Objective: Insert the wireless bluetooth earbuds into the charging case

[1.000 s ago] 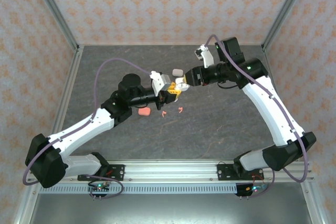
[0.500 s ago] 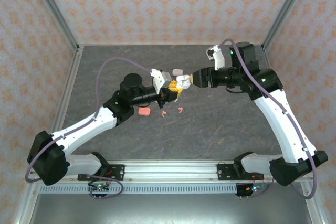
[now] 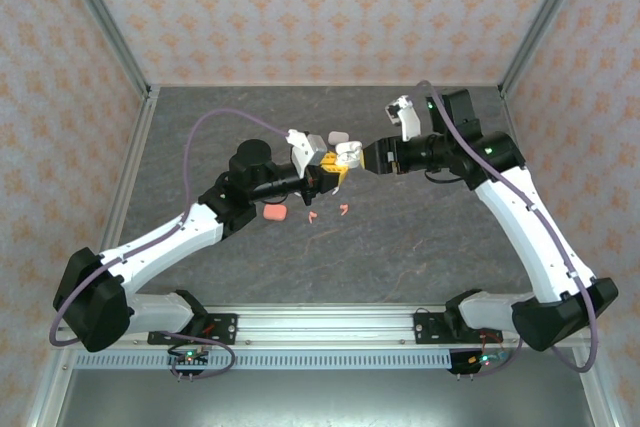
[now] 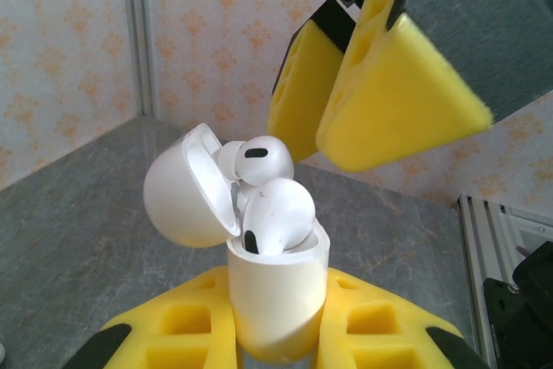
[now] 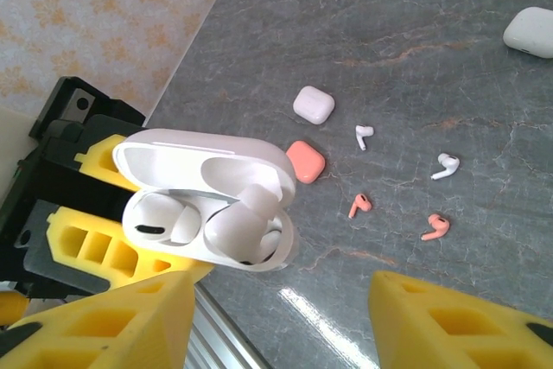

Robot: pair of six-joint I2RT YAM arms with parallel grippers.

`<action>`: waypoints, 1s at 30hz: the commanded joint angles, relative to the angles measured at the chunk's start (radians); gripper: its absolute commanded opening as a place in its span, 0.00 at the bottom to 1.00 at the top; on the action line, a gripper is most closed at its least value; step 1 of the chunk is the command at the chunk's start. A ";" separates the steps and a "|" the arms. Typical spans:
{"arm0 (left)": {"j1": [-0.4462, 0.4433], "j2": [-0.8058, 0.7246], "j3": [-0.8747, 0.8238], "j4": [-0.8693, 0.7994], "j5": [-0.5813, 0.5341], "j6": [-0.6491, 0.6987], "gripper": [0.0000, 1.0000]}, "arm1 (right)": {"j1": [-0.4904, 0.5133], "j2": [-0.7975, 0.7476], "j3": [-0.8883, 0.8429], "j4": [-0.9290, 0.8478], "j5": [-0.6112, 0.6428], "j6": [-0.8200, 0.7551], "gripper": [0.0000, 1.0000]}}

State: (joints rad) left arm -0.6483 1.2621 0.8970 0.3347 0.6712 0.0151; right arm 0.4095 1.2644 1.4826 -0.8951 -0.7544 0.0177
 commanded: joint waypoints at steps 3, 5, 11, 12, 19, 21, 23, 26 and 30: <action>-0.008 -0.006 0.033 0.056 -0.015 -0.007 0.00 | -0.002 0.017 0.000 0.025 0.021 -0.003 0.53; -0.009 -0.006 0.032 0.055 -0.015 -0.005 0.00 | -0.002 0.020 0.002 0.026 0.029 0.000 0.51; -0.008 -0.006 0.031 0.058 -0.013 -0.004 0.00 | -0.002 0.023 0.007 0.015 0.060 -0.007 0.49; -0.008 -0.005 0.032 0.058 -0.013 -0.002 0.00 | -0.003 0.022 0.008 0.014 0.065 -0.009 0.48; -0.009 -0.004 0.033 0.058 -0.013 0.000 0.00 | -0.002 0.022 0.010 0.014 0.090 -0.009 0.47; -0.008 -0.005 0.033 0.056 -0.013 0.003 0.00 | -0.003 0.022 0.012 0.016 0.097 -0.007 0.47; -0.010 -0.004 0.034 0.051 -0.013 0.005 0.00 | -0.002 0.023 0.012 0.021 0.108 -0.005 0.47; -0.009 -0.003 0.034 0.049 -0.013 0.007 0.00 | -0.002 0.023 0.012 0.033 0.115 0.004 0.47; -0.011 0.000 0.043 0.024 -0.038 0.017 0.00 | -0.003 0.017 0.030 0.019 0.155 0.011 0.48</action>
State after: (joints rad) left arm -0.6483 1.2625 0.8978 0.3336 0.6636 0.0166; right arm 0.4095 1.2877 1.4830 -0.8886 -0.6495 0.0219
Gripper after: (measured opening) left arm 0.182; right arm 0.480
